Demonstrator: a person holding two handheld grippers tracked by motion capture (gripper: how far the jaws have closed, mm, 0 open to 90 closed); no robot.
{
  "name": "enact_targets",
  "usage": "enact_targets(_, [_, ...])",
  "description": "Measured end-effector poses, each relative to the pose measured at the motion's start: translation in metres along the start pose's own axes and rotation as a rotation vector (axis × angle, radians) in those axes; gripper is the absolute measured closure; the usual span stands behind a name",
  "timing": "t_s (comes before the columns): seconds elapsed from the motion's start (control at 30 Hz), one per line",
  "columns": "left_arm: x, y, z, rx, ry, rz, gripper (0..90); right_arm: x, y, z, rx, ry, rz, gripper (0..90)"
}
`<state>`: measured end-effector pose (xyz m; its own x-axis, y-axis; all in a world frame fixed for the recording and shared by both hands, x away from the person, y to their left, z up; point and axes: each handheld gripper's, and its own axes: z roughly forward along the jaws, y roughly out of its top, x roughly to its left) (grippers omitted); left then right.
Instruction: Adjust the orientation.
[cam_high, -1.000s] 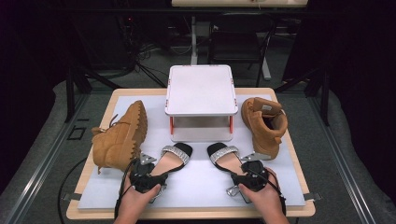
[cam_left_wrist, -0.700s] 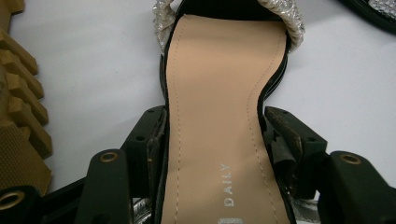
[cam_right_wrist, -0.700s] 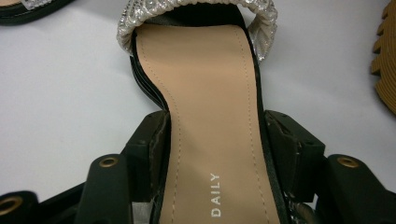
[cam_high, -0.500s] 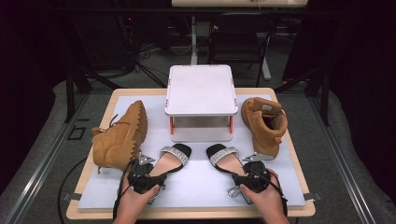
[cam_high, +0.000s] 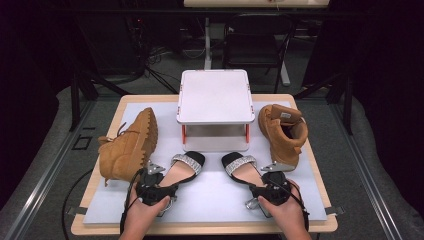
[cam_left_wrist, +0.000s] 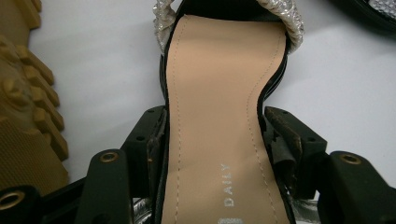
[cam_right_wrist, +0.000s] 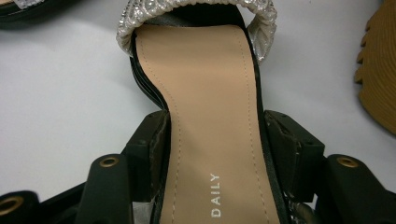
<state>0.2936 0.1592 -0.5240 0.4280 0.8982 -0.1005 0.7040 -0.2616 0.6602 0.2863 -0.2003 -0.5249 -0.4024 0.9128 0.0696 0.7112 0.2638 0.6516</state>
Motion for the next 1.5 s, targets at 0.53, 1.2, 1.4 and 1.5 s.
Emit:
enact_targets(0.53, [0.001, 0.02, 0.009, -0.002, 0.018, 0.008, 41.9, -0.003, 0.016, 0.0, -0.004, 0.003, -0.004, 41.7])
enact_targets(1.2, [-0.003, 0.042, 0.035, -0.014, 0.022, 0.002, 41.9, -0.002, 0.044, 0.023, -0.022, -0.028, 0.001, 41.8])
enact_targets(1.4, [-0.004, 0.045, 0.042, -0.009, 0.03, -0.009, 41.9, -0.001, 0.047, 0.032, -0.006, -0.046, -0.002, 41.8])
enact_targets(1.5, [-0.004, 0.046, 0.044, -0.013, 0.033, -0.016, 41.9, -0.002, 0.048, 0.035, -0.016, -0.046, 0.006, 41.8])
